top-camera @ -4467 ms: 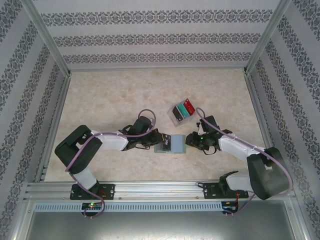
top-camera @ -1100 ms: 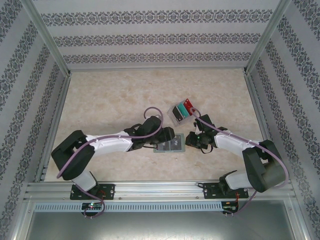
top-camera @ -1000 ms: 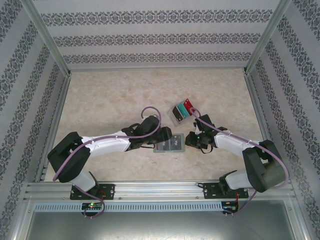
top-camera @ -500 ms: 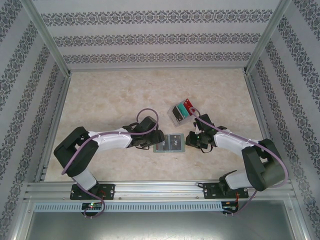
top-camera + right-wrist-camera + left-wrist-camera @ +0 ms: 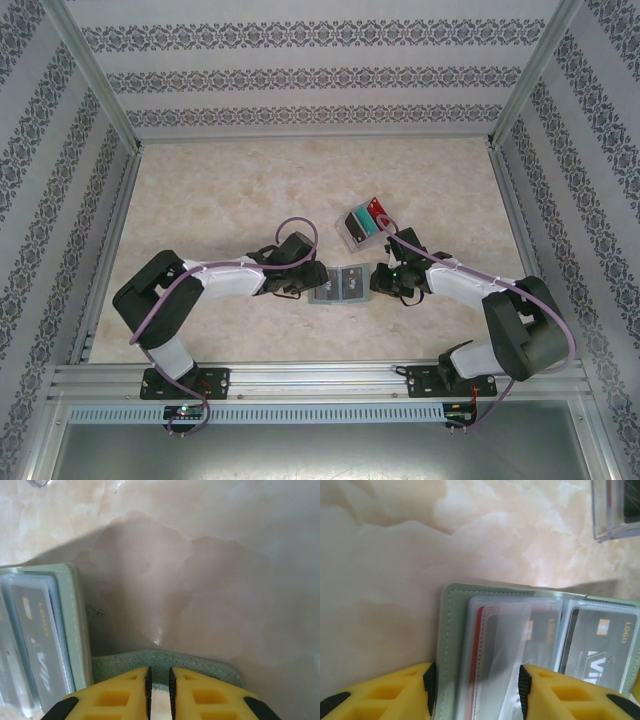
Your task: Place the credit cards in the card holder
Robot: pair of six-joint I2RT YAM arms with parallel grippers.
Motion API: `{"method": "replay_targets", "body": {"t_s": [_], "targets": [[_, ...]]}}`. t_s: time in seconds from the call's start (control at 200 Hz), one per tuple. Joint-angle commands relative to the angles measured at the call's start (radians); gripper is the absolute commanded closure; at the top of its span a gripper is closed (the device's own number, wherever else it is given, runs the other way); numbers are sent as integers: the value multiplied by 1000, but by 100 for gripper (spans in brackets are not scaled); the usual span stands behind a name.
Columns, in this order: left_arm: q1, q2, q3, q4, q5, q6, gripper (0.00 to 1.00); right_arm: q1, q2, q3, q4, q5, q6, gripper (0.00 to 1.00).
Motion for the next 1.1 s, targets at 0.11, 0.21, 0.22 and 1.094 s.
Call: {"method": "replay_targets", "body": {"t_s": [0.11,0.21,0.22,1.094], "targets": [[-1,-26,-15,108,65,-3,57,17,25,-2,-15,-3,-16,81],[-1,-71,-22,146,79,3,59,17,16,-9,-18,3,-16,81],[-2,-75,-21,151,83,4,59,17,16,-10,-17,3,-15,81],[-68,193,168,264,293,-11,56,-95,-207,-25,-174,62,-35,67]]}}
